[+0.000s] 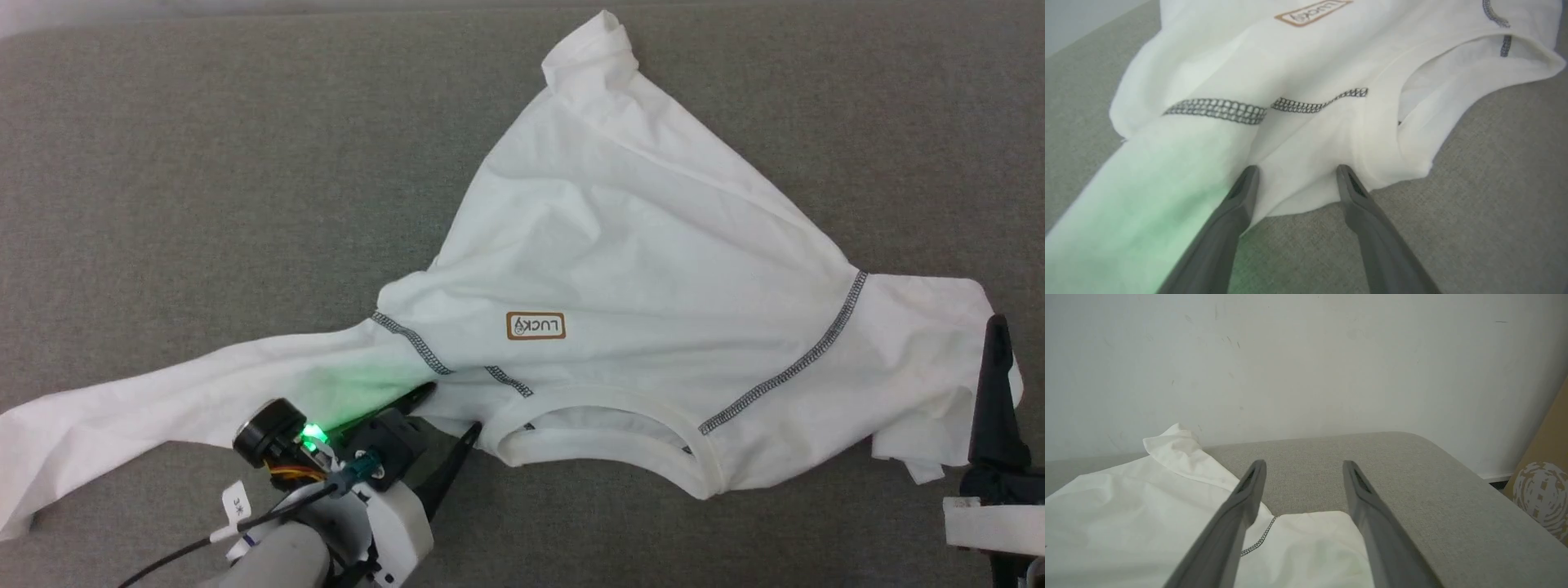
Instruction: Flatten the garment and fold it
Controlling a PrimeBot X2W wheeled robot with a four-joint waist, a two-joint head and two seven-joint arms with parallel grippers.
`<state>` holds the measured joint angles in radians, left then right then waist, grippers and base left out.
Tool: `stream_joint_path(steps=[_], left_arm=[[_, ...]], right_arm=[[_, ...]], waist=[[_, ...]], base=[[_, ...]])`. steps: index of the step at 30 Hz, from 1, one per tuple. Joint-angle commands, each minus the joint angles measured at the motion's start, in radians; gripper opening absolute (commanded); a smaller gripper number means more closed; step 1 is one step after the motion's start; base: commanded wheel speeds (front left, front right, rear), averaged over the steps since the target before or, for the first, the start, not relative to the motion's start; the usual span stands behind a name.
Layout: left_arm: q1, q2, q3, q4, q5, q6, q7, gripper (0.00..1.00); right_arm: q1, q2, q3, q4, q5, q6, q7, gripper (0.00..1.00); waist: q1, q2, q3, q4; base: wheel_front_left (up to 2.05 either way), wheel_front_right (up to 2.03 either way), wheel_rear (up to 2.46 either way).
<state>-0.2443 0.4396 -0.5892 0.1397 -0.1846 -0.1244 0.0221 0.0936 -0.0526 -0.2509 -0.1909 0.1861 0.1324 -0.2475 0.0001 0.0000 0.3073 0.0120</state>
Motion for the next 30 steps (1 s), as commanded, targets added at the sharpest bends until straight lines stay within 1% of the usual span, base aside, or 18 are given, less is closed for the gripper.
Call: stream_joint_path(steps=[1,5,8,10,11,12,13,16,20,23,27,30], left_arm=[[-0.020,0.002,-0.005,0.017,0.003,-0.006,0.005,1.00],[-0.039,0.017,-0.026,0.069,-0.001,-0.006,0.048,1.00],[-0.054,0.042,-0.079,0.097,-0.009,-0.006,0.106,1.00],[-0.065,0.053,-0.114,0.106,-0.033,-0.006,0.138,1.00],[-0.071,0.058,-0.132,0.111,-0.047,-0.006,0.151,0.86],[-0.076,0.063,-0.149,0.116,-0.061,-0.006,0.162,0.09],[-0.081,0.068,-0.162,0.122,-0.077,-0.006,0.171,0.00],[-0.091,0.071,-0.181,0.130,-0.129,-0.006,0.167,0.00],[-0.090,0.066,-0.152,0.131,-0.168,0.001,0.099,0.00],[-0.067,0.049,-0.102,0.116,-0.223,0.023,0.027,0.00],[-0.009,0.031,-0.029,0.062,-0.312,0.057,-0.047,0.00],[0.049,0.037,0.012,-0.001,-0.353,0.092,-0.078,0.00]], right_arm=[[-0.017,0.002,0.002,-0.001,0.005,-0.002,-0.006,1.00],[-0.024,0.002,0.002,0.000,0.005,-0.002,-0.007,1.00],[-0.026,0.002,0.004,-0.003,0.010,-0.002,-0.004,1.00],[-0.030,0.002,0.005,-0.002,0.014,-0.002,-0.003,1.00],[-0.033,0.002,0.007,0.000,0.015,-0.002,-0.003,1.00],[-0.036,0.002,0.009,0.003,0.015,-0.002,-0.003,1.00],[-0.039,0.002,0.011,0.005,0.015,-0.002,-0.003,1.00],[-0.043,0.002,0.012,0.013,0.014,-0.002,-0.003,1.00],[-0.038,0.002,0.009,0.022,0.013,-0.002,-0.001,1.00],[-0.031,0.002,0.015,0.028,0.014,-0.002,0.001,1.00],[-0.020,0.002,0.037,0.029,0.013,-0.002,0.010,1.00],[-0.007,0.002,0.063,0.020,0.007,-0.002,0.028,1.00]], waist=[[-0.0001,0.0000,0.017,-0.012],[-0.0001,0.0000,0.032,-0.017],[-0.0001,0.0000,0.039,-0.019],[-0.0001,0.0000,0.044,-0.019],[-0.0001,0.0000,0.045,-0.019],[-0.0001,0.0000,0.046,-0.019],[-0.0001,0.0000,0.046,-0.019],[-0.0001,0.0000,0.038,-0.016],[-0.0001,0.0000,0.010,-0.006],[-0.0001,0.0000,-0.021,0.002],[-0.0001,0.0000,-0.063,0.012],[-0.0001,0.0000,-0.088,0.020]], base=[[0.00,0.00,0.00],[0.00,0.00,0.00],[0.00,0.00,0.00],[0.00,0.00,0.00],[0.00,0.00,0.00],[0.00,0.00,0.00],[0.00,0.00,0.00],[0.00,0.00,0.00],[0.00,0.00,0.00],[0.00,0.00,0.00],[0.00,0.00,0.00],[0.00,0.00,0.00]])
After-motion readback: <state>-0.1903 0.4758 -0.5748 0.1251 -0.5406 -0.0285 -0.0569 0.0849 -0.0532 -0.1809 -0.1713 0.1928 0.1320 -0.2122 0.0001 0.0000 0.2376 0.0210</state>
